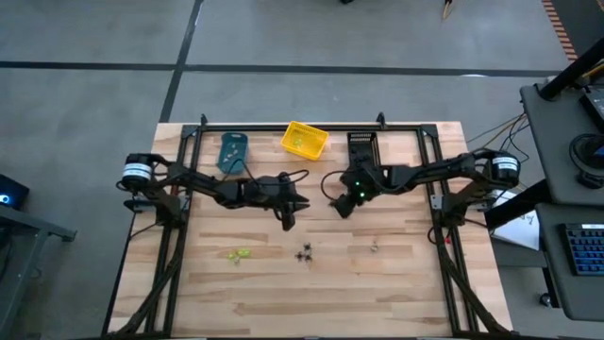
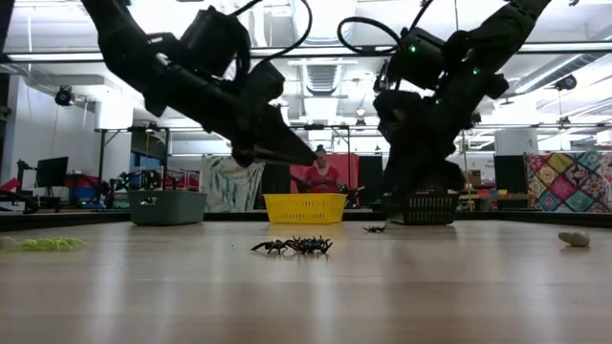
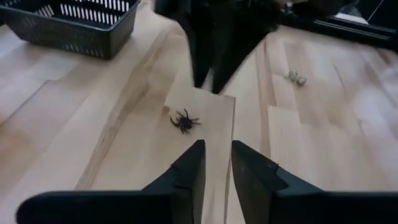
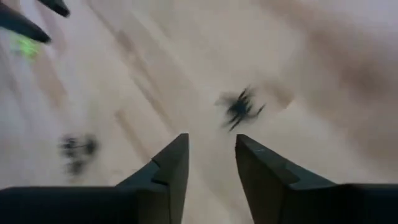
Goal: Sort Halloween decoration
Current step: Put the black spider toy into the black bin
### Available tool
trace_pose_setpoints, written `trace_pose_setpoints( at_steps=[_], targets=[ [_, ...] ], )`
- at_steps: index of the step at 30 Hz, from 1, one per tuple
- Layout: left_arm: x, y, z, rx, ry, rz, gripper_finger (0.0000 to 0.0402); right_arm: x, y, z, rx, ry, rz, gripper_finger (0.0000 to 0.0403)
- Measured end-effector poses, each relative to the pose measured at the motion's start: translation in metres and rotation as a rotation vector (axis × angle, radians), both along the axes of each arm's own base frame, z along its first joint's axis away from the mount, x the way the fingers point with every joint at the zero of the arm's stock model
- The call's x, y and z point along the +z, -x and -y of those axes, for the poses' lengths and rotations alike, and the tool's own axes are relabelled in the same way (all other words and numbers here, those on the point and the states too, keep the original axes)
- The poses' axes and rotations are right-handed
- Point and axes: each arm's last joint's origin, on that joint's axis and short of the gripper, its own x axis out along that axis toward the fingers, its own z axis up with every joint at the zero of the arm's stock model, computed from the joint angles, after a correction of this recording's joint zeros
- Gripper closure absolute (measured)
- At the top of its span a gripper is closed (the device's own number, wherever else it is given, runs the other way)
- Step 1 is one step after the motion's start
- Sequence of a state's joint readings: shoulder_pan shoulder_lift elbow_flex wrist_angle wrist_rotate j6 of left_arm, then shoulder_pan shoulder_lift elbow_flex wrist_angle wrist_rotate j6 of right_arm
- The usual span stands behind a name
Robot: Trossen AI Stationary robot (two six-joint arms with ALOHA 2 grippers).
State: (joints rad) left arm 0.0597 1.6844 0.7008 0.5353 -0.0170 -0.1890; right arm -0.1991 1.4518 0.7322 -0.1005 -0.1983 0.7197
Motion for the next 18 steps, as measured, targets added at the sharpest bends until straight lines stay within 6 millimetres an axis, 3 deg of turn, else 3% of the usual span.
trace_pose_setpoints(
  at_steps=[4, 11, 18],
  targets=[
    [-0.013, -0.019, -0.001, 0.017, 0.025, 0.053, 0.0334, -0.010, 0.008, 0.004, -0.223, -0.307, -0.096, 0.0265],
    [-0.041, -0.061, -0.003, 0.006, 0.033, 0.028, 0.0357, -0.008, 0.009, 0.011, -0.302, -0.315, -0.072, 0.0264],
    [-0.061, -0.074, -0.006, 0.018, 0.036, -0.010, 0.0364, -0.014, 0.010, 0.018, -0.329, -0.280, -0.064, 0.0264]
  ],
)
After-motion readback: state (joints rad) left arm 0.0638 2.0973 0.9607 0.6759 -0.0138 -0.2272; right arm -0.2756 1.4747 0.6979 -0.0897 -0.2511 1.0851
